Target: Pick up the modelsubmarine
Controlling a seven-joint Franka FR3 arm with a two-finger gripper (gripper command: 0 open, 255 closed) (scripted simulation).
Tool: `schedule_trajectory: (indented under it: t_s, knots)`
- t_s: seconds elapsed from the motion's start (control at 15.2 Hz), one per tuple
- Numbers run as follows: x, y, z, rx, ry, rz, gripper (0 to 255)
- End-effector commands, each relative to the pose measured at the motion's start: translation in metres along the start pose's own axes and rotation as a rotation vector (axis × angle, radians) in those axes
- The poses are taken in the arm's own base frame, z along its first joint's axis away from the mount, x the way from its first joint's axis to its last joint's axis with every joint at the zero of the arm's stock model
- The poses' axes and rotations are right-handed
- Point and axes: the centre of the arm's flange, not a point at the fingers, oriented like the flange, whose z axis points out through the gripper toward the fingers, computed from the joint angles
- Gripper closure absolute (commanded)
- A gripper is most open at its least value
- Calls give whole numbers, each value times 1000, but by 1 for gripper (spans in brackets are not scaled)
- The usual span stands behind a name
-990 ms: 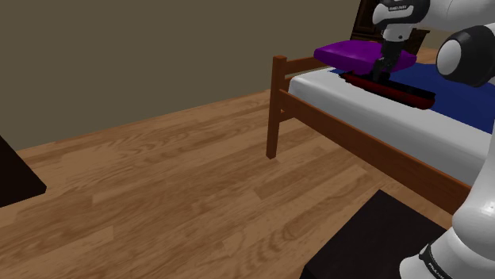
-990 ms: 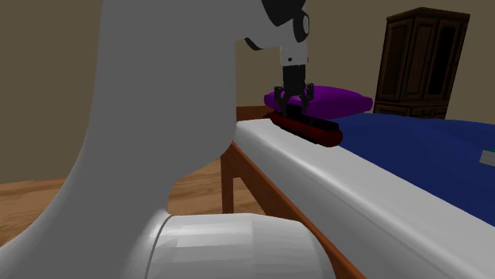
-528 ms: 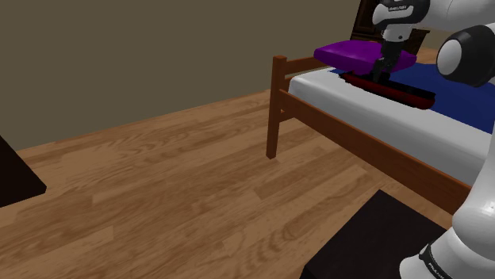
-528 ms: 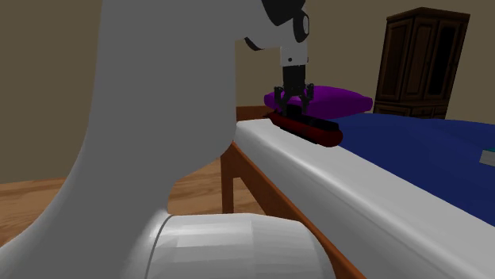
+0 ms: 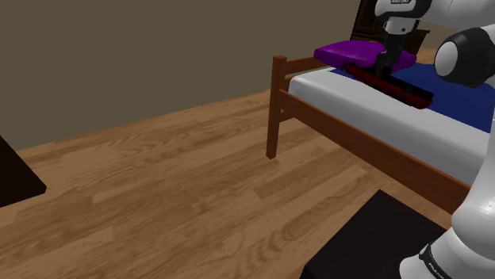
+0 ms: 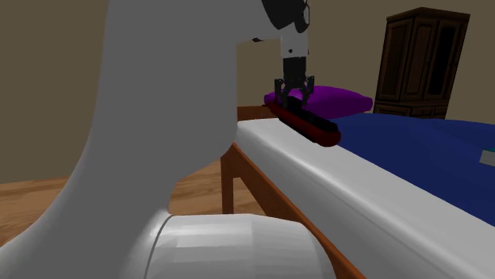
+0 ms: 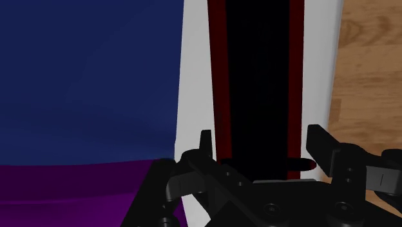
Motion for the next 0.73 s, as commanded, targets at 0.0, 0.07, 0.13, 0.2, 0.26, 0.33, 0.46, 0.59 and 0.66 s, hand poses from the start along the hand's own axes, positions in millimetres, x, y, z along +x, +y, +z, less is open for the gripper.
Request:
schedule_trajectory:
  t_s: [0.0,0.07,0.13,0.2,0.26,0.33,0.46,0.59,0.66]
  knots:
    - [-1,1,-11,-1,2,0,255]
    - [-1,1,-17,-1,2,0,255]
    - [-1,2,-22,-1,2,0,255]
    - [-1,2,-27,-1,2,0,255]
    - [-1,2,-33,-1,2,0,255]
    - [-1,3,-38,-1,2,0,255]
    - [-1,4,-48,-1,2,0,255]
    - [-1,4,-54,-1,2,0,255]
    - [-1,4,-54,-1,2,0,255]
